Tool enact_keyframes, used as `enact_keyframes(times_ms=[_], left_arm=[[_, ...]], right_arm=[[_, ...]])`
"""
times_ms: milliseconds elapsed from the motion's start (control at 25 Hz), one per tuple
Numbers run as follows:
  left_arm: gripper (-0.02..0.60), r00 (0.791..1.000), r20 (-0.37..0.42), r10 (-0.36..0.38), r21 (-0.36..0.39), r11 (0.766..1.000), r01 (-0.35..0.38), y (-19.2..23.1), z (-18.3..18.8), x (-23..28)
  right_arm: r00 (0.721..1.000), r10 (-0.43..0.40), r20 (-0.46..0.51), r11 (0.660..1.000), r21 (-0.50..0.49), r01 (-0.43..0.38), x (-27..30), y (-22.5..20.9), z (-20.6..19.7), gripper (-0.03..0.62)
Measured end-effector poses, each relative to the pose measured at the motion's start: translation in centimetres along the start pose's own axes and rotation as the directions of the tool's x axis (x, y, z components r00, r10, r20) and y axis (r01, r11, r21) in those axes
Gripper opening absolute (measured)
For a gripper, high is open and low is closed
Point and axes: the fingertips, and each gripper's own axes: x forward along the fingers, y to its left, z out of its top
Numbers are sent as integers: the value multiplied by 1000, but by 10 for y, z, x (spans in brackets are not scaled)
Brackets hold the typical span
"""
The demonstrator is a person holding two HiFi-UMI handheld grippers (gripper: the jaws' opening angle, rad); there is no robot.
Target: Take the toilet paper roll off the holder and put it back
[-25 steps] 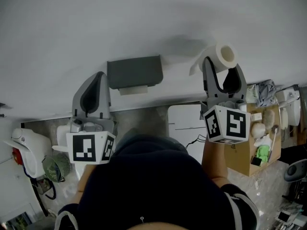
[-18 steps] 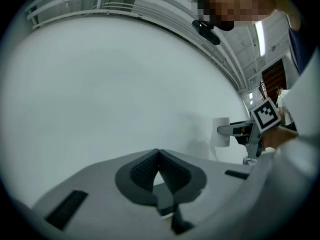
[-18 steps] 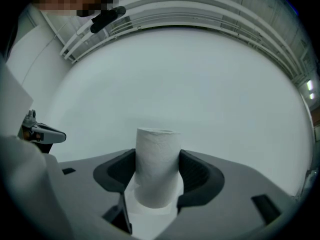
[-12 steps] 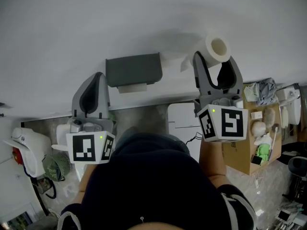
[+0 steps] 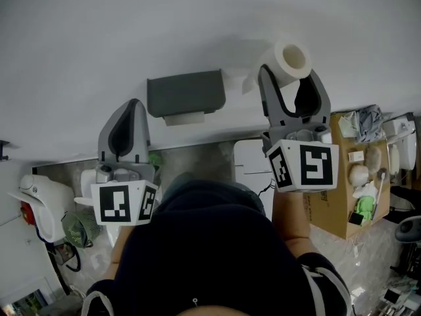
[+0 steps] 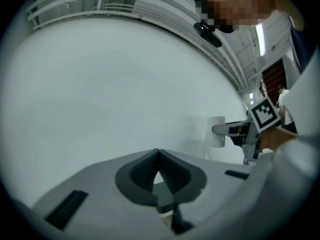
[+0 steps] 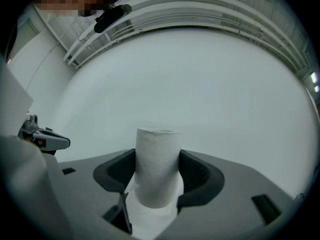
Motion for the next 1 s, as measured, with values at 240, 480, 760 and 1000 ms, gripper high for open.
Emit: enact_keyframes(times_ms=[240,480,760,1000], left_arm=[[2,1000,2,10,0,1000,-10,3,0,-4],[2,1000,-4,22,-1,1000,-22,7,-2,-6],[2,1000,-10,27,0,1000,-27,8,-3,-7],[2,999,-9,34,3,999,-34,10,-3,-10]], right_arm=[[1000,24,11,1000,4,-24,6,10,3,279],[999,43,19,999,15,-43,11,17,4,279],[998,60,28,998,25,-60,14,23,7,279],[997,72,32,997,28,-73,16,29,7,279]])
